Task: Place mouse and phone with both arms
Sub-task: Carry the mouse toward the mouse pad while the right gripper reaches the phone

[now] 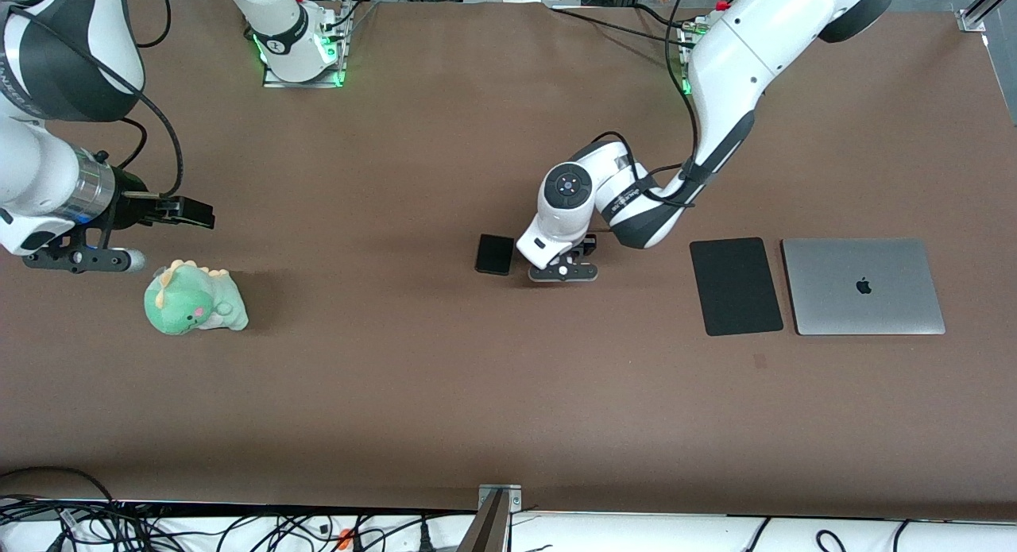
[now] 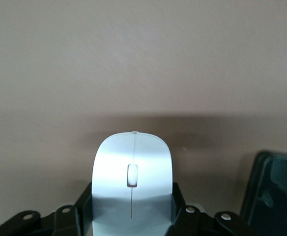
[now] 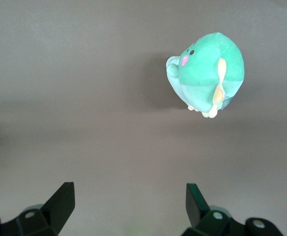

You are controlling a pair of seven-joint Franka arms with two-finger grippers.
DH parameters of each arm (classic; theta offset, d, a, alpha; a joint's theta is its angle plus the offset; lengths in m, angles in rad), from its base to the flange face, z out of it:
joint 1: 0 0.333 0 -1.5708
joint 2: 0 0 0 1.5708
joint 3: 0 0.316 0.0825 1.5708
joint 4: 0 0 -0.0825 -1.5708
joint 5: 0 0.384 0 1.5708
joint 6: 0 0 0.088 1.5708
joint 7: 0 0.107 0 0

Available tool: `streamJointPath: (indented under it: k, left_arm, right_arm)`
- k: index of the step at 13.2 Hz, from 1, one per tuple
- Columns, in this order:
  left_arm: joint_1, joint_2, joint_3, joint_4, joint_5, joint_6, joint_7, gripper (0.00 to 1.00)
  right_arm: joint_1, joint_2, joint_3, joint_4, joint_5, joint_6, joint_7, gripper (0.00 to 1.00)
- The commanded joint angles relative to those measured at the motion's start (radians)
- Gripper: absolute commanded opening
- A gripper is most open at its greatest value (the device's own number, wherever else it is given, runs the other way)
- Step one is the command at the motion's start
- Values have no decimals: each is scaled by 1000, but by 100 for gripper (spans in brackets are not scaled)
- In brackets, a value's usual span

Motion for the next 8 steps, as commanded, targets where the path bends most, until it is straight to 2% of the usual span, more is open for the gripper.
streamJointPath:
  k: [1,5,8]
  left_arm:
    - [44,-118,-8,-15,18,-93,0,16]
    - [134,-221,-12,-31,15,-160,11,17]
    - [242,-268,-21,-32,-22,-213,155,17]
  right_arm:
    - [6,2,5,-3,-3,3,3,100]
    - [49,31,5,1,-2,23,24,100]
    - [102,59,5,3,41,58,137,100]
